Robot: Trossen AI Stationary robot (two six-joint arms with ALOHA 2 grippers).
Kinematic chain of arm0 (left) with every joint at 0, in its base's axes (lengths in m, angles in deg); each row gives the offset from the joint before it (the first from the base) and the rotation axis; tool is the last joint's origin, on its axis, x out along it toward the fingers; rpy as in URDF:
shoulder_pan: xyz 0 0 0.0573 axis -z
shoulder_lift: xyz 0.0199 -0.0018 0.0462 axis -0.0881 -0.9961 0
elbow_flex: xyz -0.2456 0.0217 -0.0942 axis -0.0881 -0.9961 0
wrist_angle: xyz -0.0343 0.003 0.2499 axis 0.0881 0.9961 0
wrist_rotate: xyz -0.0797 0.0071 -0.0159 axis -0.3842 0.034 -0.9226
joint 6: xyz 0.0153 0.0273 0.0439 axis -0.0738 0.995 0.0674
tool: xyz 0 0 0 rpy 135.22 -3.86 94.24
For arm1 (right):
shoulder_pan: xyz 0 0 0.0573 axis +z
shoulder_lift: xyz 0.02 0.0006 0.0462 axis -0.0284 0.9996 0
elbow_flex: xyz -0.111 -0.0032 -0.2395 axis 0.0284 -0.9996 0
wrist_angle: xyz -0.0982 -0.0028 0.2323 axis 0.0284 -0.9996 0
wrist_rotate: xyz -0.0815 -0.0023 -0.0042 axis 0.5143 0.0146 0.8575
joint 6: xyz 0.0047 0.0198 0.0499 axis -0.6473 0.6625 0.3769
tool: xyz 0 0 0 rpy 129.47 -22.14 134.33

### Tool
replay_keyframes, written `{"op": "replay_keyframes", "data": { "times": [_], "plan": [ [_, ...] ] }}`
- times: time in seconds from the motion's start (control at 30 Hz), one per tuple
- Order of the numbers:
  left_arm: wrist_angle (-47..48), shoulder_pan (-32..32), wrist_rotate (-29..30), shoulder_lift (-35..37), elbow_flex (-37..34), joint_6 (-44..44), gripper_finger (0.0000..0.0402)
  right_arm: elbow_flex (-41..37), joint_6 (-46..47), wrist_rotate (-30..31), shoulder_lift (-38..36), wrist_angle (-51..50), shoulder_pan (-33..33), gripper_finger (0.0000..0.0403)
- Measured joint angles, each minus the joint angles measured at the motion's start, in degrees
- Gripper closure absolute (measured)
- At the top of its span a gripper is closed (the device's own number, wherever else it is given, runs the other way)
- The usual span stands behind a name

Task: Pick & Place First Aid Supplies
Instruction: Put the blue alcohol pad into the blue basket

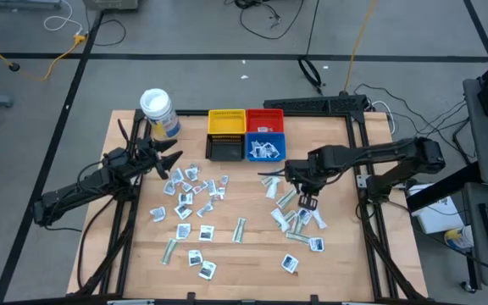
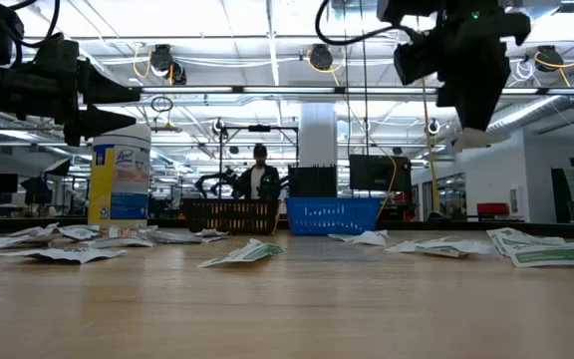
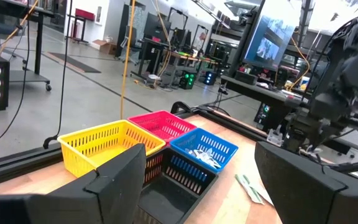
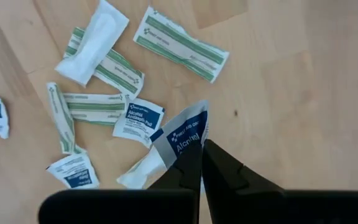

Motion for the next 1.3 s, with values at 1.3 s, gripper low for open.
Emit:
{"op": "replay_keyframes", "data": {
  "times": [1.3],
  "plan": [
    [0.0, 0.0, 0.0, 0.0, 0.0, 0.0, 0.0096, 41.8, -22.8, -3.0, 34.2, -10.1, -27.5, 0.0403]
  ]
}}
